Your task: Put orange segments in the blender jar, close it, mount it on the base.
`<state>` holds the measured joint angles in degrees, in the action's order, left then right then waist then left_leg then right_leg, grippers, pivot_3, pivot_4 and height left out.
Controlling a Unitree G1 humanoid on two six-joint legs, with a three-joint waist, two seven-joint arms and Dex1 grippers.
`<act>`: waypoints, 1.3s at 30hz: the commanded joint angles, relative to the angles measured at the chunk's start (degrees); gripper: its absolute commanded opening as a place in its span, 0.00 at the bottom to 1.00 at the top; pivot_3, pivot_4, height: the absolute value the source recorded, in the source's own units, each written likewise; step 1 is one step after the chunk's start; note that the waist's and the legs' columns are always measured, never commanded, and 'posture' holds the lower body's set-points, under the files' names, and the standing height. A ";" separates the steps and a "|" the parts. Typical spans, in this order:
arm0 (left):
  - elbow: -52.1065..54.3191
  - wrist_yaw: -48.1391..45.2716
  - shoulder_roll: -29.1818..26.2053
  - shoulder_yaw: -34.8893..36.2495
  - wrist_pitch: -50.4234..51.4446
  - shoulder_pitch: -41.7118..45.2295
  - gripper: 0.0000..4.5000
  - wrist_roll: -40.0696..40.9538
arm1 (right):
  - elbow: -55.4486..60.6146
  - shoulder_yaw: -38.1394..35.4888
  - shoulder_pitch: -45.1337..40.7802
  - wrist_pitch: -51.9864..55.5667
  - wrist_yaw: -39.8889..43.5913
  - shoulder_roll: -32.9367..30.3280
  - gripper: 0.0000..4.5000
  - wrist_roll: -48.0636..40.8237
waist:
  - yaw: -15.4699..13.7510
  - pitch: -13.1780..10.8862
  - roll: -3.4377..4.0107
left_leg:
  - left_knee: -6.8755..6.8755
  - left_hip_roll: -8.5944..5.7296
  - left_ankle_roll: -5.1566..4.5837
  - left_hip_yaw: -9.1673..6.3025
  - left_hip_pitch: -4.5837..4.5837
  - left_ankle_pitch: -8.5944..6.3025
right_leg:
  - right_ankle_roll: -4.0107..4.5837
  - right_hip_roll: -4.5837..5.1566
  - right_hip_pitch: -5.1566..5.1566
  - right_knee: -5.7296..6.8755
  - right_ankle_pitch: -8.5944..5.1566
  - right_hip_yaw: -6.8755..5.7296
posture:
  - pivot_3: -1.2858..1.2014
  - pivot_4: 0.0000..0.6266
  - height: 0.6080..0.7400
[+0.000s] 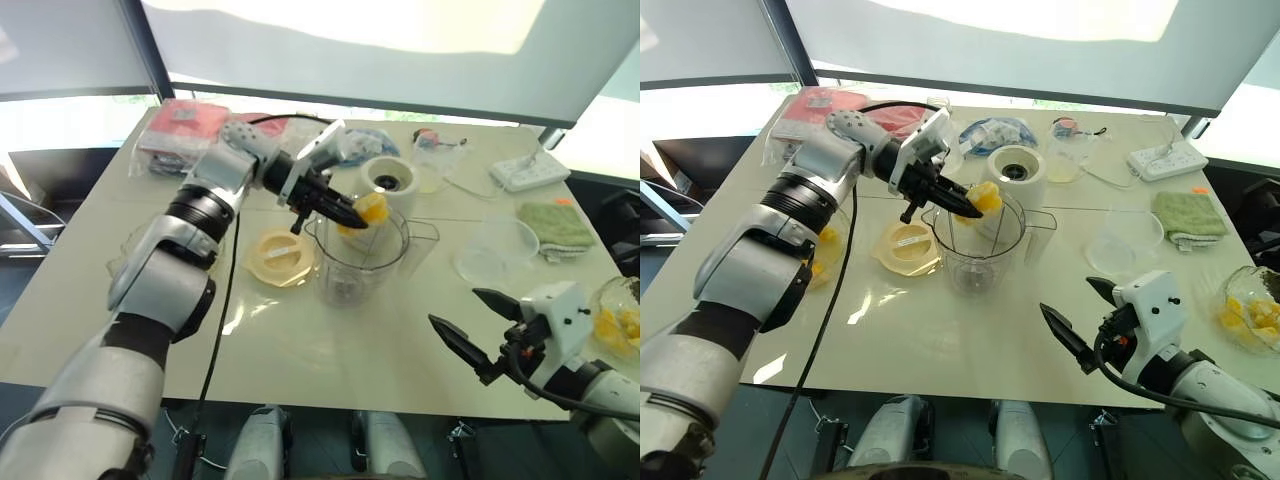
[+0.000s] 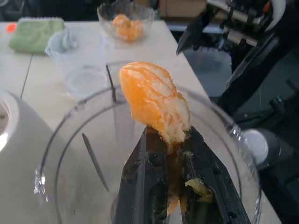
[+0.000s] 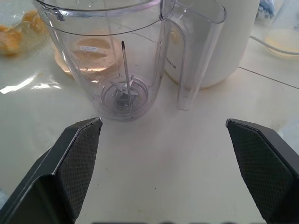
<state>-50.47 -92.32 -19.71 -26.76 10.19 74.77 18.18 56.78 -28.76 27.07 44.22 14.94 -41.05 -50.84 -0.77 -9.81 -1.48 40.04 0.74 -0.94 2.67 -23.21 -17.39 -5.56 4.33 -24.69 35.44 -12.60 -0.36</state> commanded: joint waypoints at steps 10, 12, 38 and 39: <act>0.36 0.33 3.00 5.86 -4.23 1.86 0.87 -2.29 | -1.26 -0.10 -2.62 -0.87 1.40 -0.65 1.00 1.60 | -0.08 0.01 0.01 | 0.03 -0.05 -0.01 -0.01 -0.03 -0.01 | 0.00 0.16 0.04 -0.08 0.00 0.00 | 0.52 0.24 1.00; 1.88 1.87 3.60 9.15 -2.38 2.53 0.87 -0.85 | -1.48 -0.32 -2.48 -0.85 1.66 -0.63 1.00 2.03 | -0.05 0.01 0.01 | 0.03 -0.04 -0.03 -0.02 -0.05 -0.02 | -0.01 0.15 0.03 -0.09 0.00 -0.01 | 0.52 0.24 1.00; 75.53 36.07 -13.80 32.53 34.33 -42.23 0.87 19.14 | -17.62 -0.38 -14.29 -0.09 -16.14 12.97 1.00 33.66 | 0.13 0.24 0.49 | -0.03 0.02 0.08 0.16 0.57 0.04 | -0.03 0.14 0.23 0.43 -0.05 0.19 | 0.52 0.24 1.00; 76.92 36.85 -14.57 33.06 35.05 -43.55 0.87 19.90 | -19.22 -0.85 -15.00 0.24 -16.09 13.01 1.00 33.92 | 0.17 0.24 0.50 | -0.04 0.02 0.07 0.17 0.58 0.04 | -0.02 0.14 0.23 0.43 -0.05 0.19 | 0.52 0.24 1.00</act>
<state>22.87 -56.59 -33.76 4.51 44.28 31.64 36.05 38.29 -27.44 12.83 44.21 -0.70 -28.04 -18.10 -0.61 -9.58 -0.98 39.99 0.76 -0.86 2.86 -22.61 -17.35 -5.58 4.47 -24.45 35.87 -12.65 -0.16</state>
